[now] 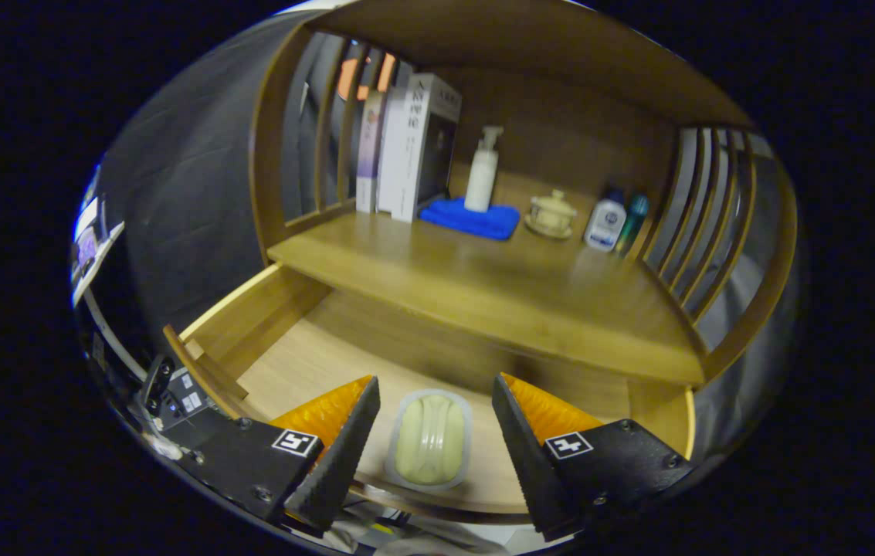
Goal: Pull open the drawer, take out the items inside it, and place them on the countertop above the cabinet.
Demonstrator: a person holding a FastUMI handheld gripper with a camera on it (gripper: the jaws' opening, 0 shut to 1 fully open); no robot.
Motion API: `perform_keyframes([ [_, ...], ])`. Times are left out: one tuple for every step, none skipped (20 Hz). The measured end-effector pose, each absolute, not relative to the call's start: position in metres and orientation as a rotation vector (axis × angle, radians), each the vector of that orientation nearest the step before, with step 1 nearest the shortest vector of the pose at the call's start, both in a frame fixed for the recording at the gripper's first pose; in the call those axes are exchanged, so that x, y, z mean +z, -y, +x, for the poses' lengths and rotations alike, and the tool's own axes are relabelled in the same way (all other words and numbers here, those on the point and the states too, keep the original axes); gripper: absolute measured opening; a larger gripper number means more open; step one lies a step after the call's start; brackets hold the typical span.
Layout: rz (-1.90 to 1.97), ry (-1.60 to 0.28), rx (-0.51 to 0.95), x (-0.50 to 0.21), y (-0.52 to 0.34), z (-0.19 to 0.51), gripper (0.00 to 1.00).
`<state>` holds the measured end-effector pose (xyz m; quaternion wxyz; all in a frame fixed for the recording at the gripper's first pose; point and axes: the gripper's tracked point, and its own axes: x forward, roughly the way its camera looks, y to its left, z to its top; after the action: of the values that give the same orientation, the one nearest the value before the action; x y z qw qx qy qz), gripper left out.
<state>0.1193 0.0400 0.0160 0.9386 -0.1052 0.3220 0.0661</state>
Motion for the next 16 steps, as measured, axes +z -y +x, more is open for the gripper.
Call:
perform_keyframes([
  [-0.197, -0.724, 0.131, 0.007, -0.039, 0.12, 0.92],
  [-0.183, -0.78, 0.131, -0.002, -0.038, 0.122, 0.91],
  [-0.183, -0.831, 0.131, -0.01, -0.036, 0.121, 0.91],
  [-0.176, -0.863, 0.124, -0.017, -0.035, 0.123, 0.9],
  [-0.178, -0.899, 0.107, -0.025, -0.033, 0.126, 0.9],
  [-0.173, -0.928, 0.094, -0.028, -0.028, 0.127, 0.88],
  [-0.169, -0.959, 0.093, -0.034, -0.027, 0.127, 0.86],
  [-0.166, -0.976, 0.09, -0.037, -0.024, 0.128, 0.85],
  [-0.165, -0.982, 0.09, -0.038, -0.023, 0.129, 0.8],
  [-0.166, -0.986, 0.09, -0.04, -0.021, 0.129, 0.76],
  [-0.163, -0.997, 0.095, -0.043, -0.022, 0.129, 0.71],
  [-0.151, -1.006, 0.108, -0.045, -0.025, 0.128, 0.65],
  [-0.155, -1.008, 0.114, -0.045, -0.025, 0.129, 0.6],
  [-0.158, -1.004, 0.127, -0.045, -0.026, 0.13, 0.55],
  [-0.153, -0.997, 0.131, -0.044, -0.029, 0.131, 0.52],
  [-0.16, -0.976, 0.126, -0.041, -0.029, 0.133, 0.37],
])
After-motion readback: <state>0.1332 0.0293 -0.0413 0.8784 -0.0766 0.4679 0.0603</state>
